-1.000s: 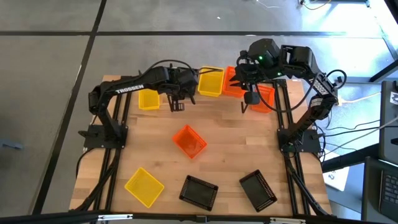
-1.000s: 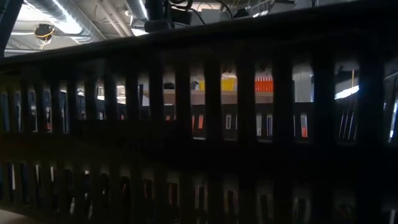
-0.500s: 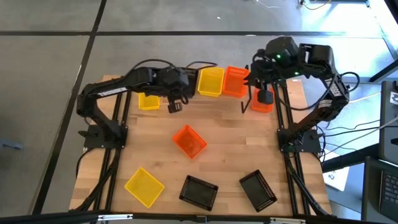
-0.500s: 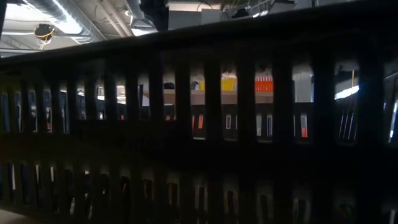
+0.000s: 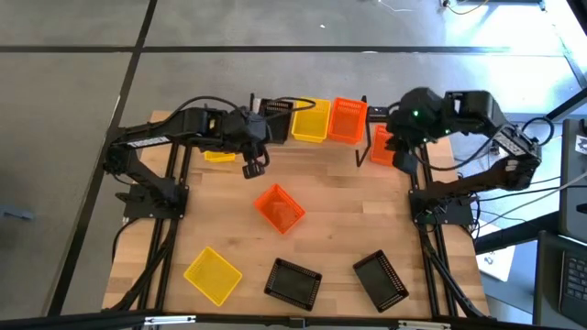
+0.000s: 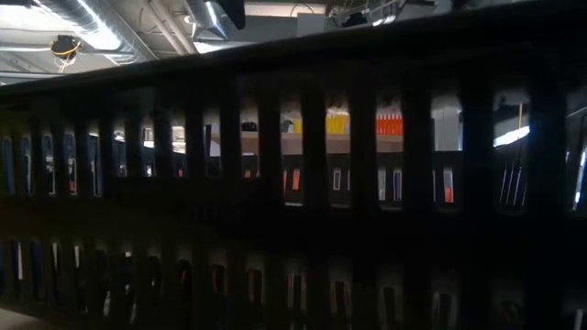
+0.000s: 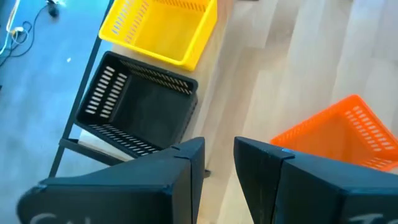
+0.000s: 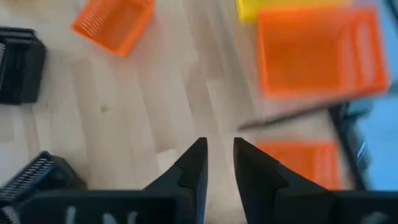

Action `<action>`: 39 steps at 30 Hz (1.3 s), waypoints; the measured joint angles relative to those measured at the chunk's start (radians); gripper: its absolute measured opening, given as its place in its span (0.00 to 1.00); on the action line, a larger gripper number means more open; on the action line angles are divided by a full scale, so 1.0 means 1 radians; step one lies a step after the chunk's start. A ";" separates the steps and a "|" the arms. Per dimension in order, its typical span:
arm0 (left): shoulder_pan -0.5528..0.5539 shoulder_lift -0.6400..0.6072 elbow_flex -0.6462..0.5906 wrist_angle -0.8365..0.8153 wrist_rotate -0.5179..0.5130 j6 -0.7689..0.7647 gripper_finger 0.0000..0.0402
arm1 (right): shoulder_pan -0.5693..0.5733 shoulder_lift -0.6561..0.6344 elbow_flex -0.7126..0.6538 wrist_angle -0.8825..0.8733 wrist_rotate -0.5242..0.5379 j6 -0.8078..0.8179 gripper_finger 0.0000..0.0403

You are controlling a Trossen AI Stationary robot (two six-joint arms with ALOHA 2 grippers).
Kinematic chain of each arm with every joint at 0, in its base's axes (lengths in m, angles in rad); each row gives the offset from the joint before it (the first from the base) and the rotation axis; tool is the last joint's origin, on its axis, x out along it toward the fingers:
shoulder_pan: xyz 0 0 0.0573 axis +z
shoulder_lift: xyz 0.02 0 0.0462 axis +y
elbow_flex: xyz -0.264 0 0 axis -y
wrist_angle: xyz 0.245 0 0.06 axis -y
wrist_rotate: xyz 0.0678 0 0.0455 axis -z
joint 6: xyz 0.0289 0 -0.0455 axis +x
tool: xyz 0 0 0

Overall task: Stack baskets on shelf by color
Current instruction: Stack the top orange basket on the orange basket on the shelf

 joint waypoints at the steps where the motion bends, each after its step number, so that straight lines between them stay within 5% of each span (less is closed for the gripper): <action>1: -0.003 -0.004 0.000 0.002 0.000 0.000 0.19 | 0.000 -0.015 -0.039 0.001 0.005 0.058 0.18; 6: -0.009 -0.004 0.000 0.010 -0.001 -0.002 0.19 | -0.001 -0.073 -0.204 0.004 0.007 0.303 0.18; 13: -0.009 -0.004 0.000 0.017 -0.002 -0.002 0.19 | -0.001 -0.106 -0.422 0.027 0.007 0.364 0.18; 16: -0.009 -0.004 0.000 0.017 -0.001 -0.002 0.19 | 0.000 -0.105 -0.496 0.076 -0.104 0.365 0.18; 19: -0.008 -0.004 0.000 0.017 -0.001 -0.002 0.19 | 0.017 -0.105 -0.552 0.092 -0.217 0.245 0.18; 26: -0.008 -0.004 0.000 0.016 -0.001 -0.002 0.19 | 0.135 -0.103 -0.647 0.121 -0.285 -0.142 0.18; 31: -0.008 -0.004 0.000 0.016 -0.001 -0.001 0.19 | 0.226 -0.102 -0.685 0.160 -0.333 -0.160 0.18; 39: -0.007 -0.004 0.000 0.016 -0.004 0.002 0.19 | 0.280 -0.102 -0.687 0.242 -0.211 -0.081 0.18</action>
